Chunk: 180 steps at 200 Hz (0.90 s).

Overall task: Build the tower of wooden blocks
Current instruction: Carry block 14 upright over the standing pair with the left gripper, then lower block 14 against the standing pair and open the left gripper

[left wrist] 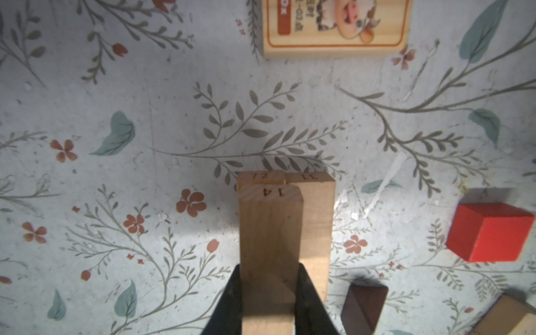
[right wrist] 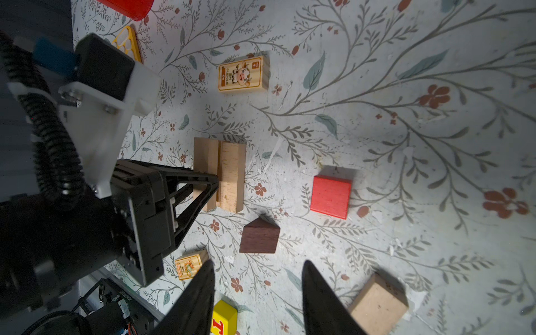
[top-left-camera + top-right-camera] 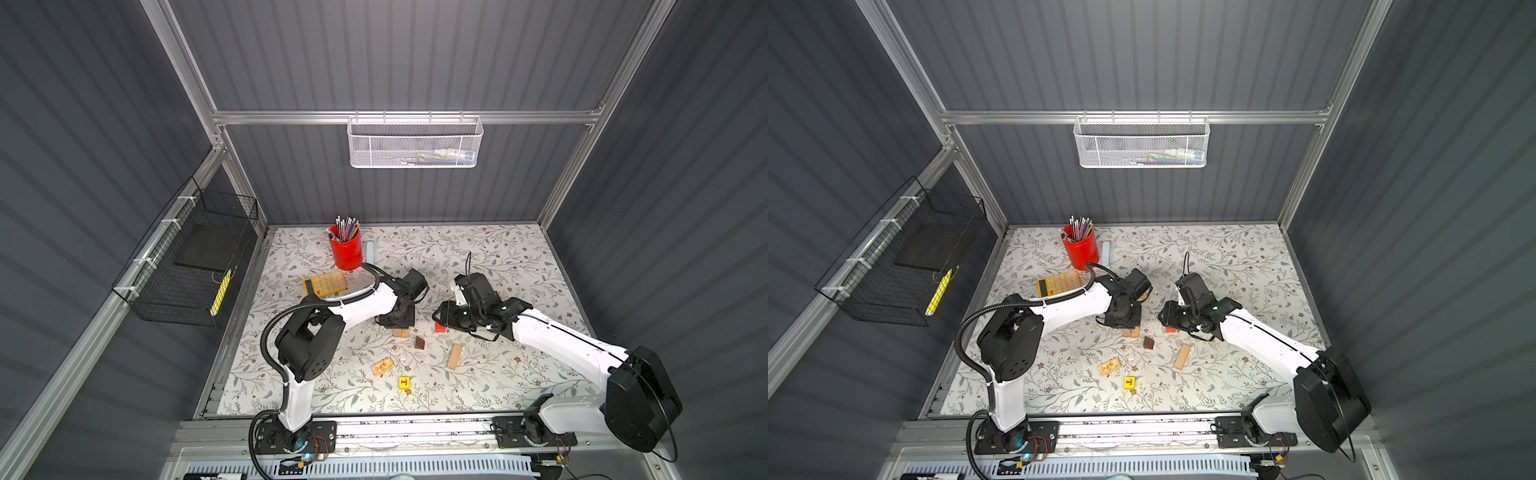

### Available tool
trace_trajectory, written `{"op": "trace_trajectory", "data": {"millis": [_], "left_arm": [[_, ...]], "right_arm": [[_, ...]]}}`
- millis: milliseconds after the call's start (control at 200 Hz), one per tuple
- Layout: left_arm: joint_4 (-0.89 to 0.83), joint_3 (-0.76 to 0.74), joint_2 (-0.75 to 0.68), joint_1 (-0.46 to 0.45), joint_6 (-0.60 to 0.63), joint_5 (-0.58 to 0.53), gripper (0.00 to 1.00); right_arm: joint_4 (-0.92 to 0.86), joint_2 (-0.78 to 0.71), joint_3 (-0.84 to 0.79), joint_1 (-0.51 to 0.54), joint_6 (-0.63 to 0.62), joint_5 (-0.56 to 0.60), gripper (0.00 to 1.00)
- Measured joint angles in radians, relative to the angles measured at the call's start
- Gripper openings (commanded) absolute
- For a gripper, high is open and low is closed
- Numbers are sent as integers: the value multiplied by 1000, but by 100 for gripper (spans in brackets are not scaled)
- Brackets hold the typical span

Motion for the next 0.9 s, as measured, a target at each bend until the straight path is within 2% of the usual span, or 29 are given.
{"op": "trace_trajectory", "data": {"millis": [535,901], "left_arm": [[4,0,18,0,0,0,17],[8,-7,18,0,0,0,27]], "right_arm": [[2,0,-2,0,3,0,49],[6,0,-6,0,3,0,50]]}}
